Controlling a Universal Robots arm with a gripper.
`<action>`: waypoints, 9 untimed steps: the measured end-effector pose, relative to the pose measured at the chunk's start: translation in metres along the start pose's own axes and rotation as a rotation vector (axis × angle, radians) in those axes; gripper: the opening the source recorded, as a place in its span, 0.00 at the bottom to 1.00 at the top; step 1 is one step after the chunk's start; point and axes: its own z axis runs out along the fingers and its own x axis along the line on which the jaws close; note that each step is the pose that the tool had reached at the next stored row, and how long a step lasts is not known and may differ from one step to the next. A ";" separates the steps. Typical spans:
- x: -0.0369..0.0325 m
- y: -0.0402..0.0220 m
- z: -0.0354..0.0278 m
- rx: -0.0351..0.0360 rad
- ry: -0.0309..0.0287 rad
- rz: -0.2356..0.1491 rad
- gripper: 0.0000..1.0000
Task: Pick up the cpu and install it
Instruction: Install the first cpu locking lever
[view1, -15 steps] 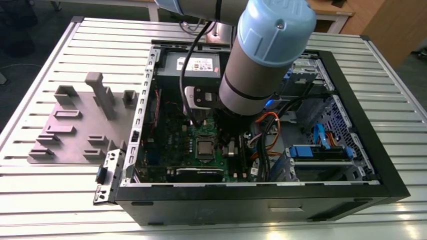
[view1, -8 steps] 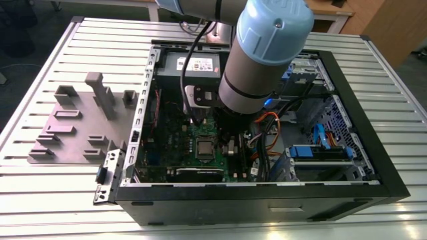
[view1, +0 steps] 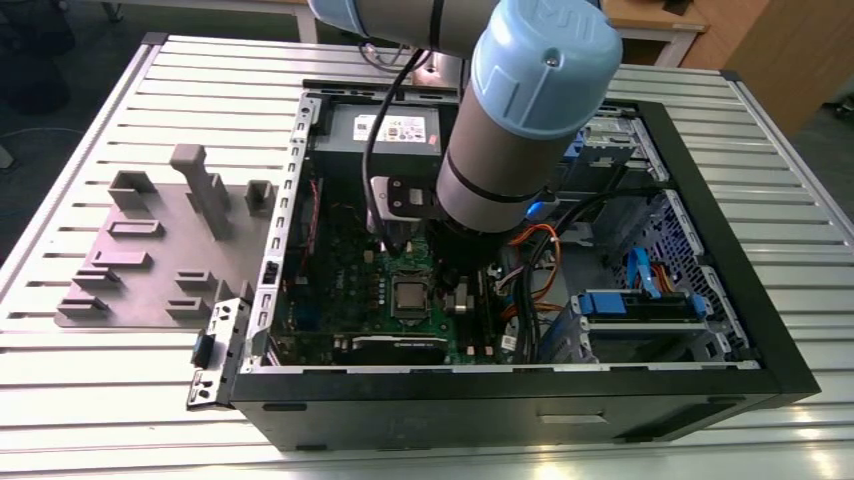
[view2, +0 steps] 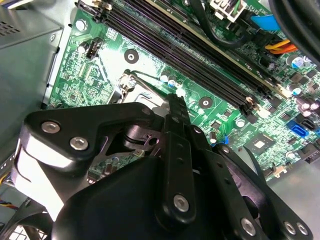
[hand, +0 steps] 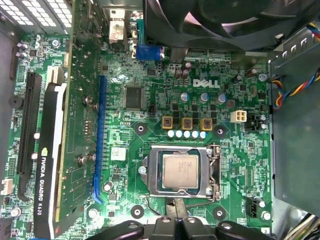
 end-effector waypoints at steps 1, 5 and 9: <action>0.0002 0.0000 0.0001 0.0000 0.0010 0.000 0.11; 0.0008 0.0001 0.0001 -0.0001 0.0056 -0.001 0.11; 0.0011 0.0000 0.0003 0.0001 0.0086 -0.002 0.11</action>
